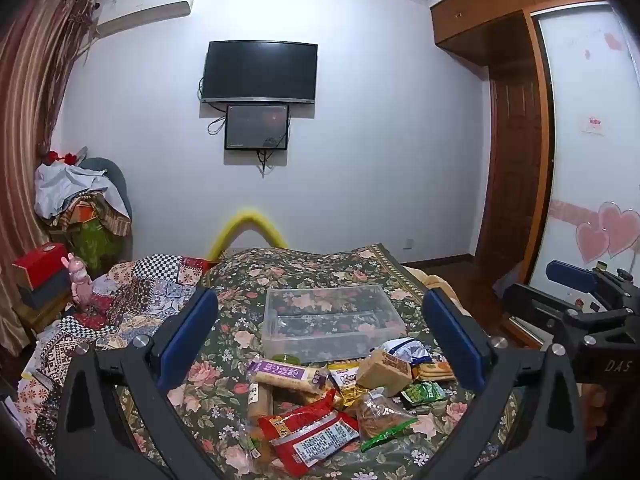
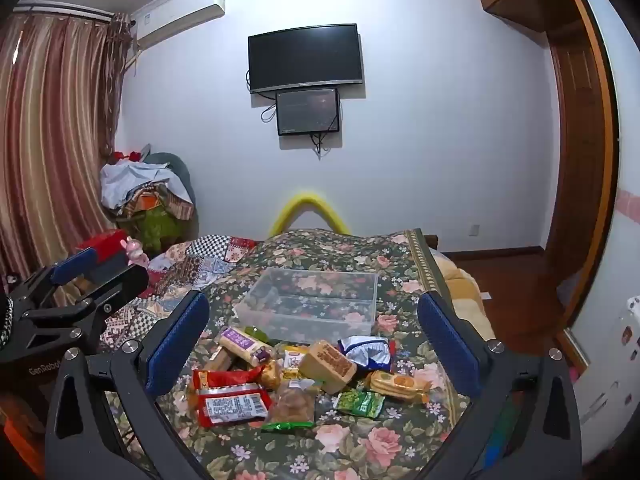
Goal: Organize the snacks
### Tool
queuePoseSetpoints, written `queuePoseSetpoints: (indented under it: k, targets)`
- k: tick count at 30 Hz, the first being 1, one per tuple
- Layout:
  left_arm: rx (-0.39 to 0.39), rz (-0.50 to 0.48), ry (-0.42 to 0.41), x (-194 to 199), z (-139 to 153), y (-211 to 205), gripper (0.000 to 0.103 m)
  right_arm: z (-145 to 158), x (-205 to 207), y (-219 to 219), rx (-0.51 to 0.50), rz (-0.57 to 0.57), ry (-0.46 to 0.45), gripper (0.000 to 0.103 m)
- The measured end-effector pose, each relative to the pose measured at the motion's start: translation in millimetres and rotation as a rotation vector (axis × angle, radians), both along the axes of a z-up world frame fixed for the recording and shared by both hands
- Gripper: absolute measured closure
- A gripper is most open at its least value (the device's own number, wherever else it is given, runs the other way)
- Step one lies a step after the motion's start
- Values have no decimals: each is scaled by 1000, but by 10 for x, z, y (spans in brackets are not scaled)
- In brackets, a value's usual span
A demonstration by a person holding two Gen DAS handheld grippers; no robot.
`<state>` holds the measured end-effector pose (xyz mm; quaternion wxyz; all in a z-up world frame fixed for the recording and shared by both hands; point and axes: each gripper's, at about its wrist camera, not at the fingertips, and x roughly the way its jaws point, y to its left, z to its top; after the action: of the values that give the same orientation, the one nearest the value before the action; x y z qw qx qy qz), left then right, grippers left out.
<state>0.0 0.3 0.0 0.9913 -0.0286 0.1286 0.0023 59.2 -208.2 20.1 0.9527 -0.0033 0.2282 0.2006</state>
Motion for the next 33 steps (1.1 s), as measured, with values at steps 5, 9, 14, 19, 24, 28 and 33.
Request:
queuePoseSetpoints:
  k: [5, 9, 14, 19, 24, 28, 33]
  targets:
    - [-6, -7, -5, 14, 13, 8, 0, 4, -3, -2, -1, 1, 3, 0]
    - [7, -9, -9, -14, 56, -9, 0, 5, -6, -3, -2, -2, 1, 0]
    - [5, -12, -11, -24, 26, 9, 0, 4, -9, 3, -1, -4, -1, 0]
    - [8, -11, -10, -22, 23, 10, 0, 7, -15, -4, 3, -4, 1, 0]
    - [10, -10, -9, -19, 40, 15, 0, 13, -32, -11, 5, -3, 1, 0]
    - [11, -11, -10, -23, 43, 16, 0, 20, -24, 3, 5, -3, 0, 0]
    - [9, -10, -9, -22, 41, 6, 0, 16, -15, 10, 7, -3, 0, 0]
